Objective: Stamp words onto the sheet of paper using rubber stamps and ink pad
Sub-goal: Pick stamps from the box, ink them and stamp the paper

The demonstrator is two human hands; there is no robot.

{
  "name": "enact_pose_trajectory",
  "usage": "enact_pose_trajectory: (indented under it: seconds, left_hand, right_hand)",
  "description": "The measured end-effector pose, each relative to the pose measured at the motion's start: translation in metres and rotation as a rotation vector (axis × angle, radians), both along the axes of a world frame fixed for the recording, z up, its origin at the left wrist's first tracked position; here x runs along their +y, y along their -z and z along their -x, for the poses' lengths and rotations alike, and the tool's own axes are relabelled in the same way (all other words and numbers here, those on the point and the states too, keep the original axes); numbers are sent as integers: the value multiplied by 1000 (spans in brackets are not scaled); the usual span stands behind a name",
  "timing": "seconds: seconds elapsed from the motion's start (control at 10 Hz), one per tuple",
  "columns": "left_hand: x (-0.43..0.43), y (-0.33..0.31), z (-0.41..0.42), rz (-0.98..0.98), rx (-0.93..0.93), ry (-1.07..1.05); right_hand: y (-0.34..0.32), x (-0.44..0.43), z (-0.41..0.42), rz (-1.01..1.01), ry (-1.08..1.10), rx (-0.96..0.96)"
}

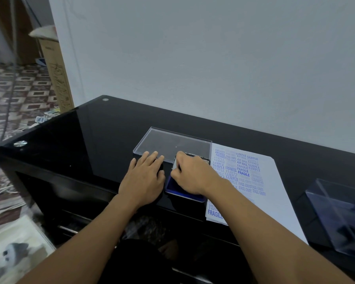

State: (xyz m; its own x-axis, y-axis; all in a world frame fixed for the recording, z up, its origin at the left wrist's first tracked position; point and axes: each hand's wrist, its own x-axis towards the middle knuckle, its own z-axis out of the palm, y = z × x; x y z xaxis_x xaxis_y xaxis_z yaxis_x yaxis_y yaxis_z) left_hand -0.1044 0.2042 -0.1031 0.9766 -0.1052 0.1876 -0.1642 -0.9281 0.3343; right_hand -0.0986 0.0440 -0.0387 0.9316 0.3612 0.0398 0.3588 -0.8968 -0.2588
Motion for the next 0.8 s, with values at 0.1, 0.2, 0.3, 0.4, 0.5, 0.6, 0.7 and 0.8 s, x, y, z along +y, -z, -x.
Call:
enact_pose_trajectory:
  seconds: [0.1,0.2,0.3,0.4,0.5,0.6,0.7,0.8]
  left_hand:
    - [0,-1,1,-3,0,1]
    - [0,-1,1,0,6,0]
    - [0,-1,1,1,4,0]
    - [0,0,1,4,0,-2]
    - [0,0,1,0,1,-1]
    - [0,0,1,0,4,1]
    - [0,-1,0,-3,3,4]
    - [0,-1,1,-8,11,4]
  right_hand:
    - [-1,2,-2,6,-2,6]
    - [0,1,-1,-3,7,11]
    - [2,-2,2,-13,11,-6]
    - [5,-3,4,-13,7,-24]
    - [4,-2,5,-9,0,-28]
    - [1,-1,2,0,4,-9]
    - [0,1,-1,0,2,16]
    - [-1,1,-2,2,4,16]
